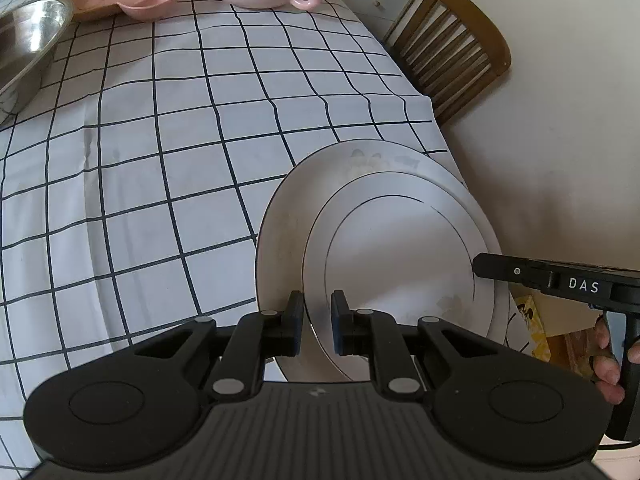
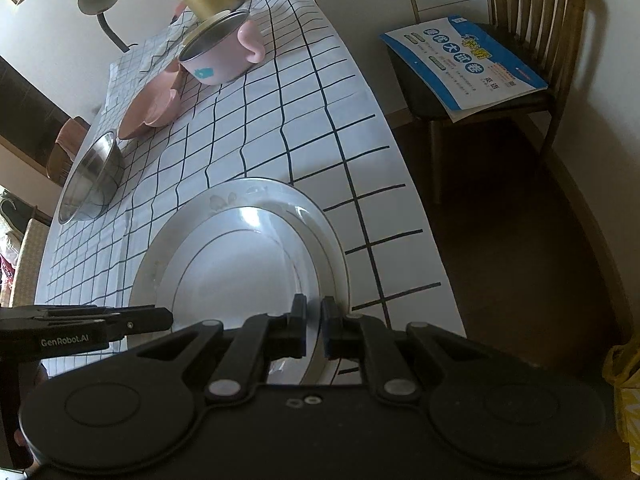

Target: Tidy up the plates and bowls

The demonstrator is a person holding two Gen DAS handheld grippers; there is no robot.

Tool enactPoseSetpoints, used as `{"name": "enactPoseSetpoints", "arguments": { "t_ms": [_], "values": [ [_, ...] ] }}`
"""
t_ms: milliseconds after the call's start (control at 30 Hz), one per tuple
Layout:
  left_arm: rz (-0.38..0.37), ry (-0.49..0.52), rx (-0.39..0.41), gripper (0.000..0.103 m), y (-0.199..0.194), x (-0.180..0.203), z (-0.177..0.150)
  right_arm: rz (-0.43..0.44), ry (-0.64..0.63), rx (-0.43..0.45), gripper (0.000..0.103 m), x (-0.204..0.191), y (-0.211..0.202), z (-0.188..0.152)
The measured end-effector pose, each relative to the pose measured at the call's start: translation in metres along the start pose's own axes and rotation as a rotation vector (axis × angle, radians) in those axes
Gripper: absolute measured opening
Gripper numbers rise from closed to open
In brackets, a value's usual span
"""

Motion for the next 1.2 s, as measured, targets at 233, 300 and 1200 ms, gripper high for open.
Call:
{"name": "enactPoseSetpoints", "arguments": {
  "t_ms": [233,300,1200],
  "values": [
    [0.000,0.011,0.004,0.014,-0.006,-0.003,0.001,-0.009,-0.019,0.001,0.008,-0.002,0.000,0.000],
    [0.002,0.015,0.010,0.014,-0.010,-0.003,0.001,-0.021,-0.046,0.005,0.008,-0.005,0.000,-0.001],
    [0.221,0.077,0.227,0.014,-0.087,0.013,0.004,-0.020,-0.332,0.115,0.043,-0.068,-0.037,-0.008]
  ]
}}
Point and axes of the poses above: each gripper's, at about its wrist camera, not at the fingertips, and y roughly the way its jaws point, x to its right, z to its top, the point moved 9 cm from there along y, roughly the way its jaws point, and after that the axes turned 11 degrees about y, right-handed, at the moved point
